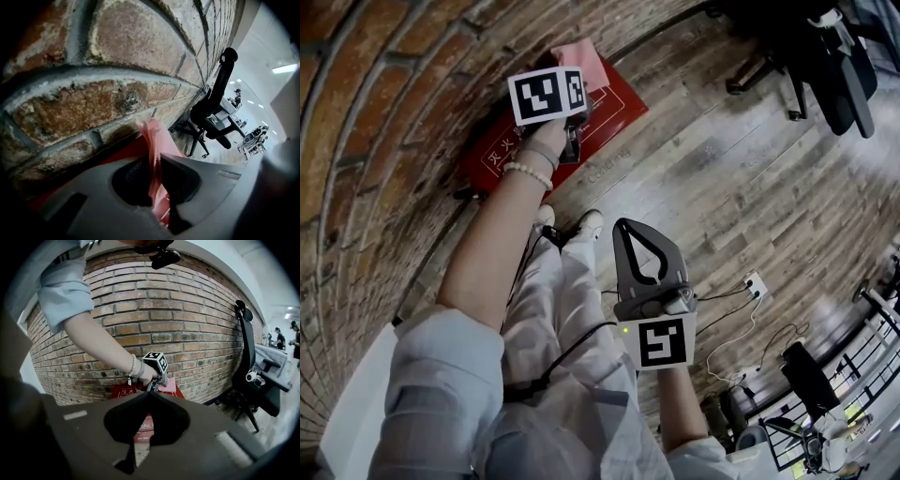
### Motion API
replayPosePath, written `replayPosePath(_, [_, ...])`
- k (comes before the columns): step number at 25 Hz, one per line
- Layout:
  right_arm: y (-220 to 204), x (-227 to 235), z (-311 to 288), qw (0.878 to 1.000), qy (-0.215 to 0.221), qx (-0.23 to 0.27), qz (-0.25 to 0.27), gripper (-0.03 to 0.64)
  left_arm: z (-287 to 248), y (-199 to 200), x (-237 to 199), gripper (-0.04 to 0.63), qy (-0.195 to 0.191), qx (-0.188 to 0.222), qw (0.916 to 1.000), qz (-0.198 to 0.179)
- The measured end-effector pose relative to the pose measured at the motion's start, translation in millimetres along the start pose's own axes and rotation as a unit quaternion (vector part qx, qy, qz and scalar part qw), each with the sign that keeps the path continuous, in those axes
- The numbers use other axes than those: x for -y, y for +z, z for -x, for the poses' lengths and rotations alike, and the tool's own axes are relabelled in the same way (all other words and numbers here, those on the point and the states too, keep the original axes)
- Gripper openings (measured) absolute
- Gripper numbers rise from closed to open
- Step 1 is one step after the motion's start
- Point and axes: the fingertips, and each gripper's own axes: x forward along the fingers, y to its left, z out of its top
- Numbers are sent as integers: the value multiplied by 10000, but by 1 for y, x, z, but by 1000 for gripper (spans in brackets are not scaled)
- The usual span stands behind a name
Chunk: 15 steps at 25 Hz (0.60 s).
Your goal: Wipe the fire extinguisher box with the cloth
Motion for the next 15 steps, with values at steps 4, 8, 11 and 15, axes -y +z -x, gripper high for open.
replayPosePath(4, [2, -2, 0, 10000, -19, 45, -6, 6, 4, -4, -5, 14, 25, 20, 10000, 31])
replayPosePath(8, [3, -8, -1, 10000, 10, 4, 24, 6, 9, -8, -9, 14, 23, 62, 9999, 107])
replayPosePath(11, [3, -14, -4, 9999, 63, -21, 86, 6, 11, -10, -12, 12, 12, 77, 9998, 166])
replayPosePath(15, [7, -19, -5, 9999, 82, 5, 79, 6, 17, -13, -18, 14, 88, 120, 9997, 191])
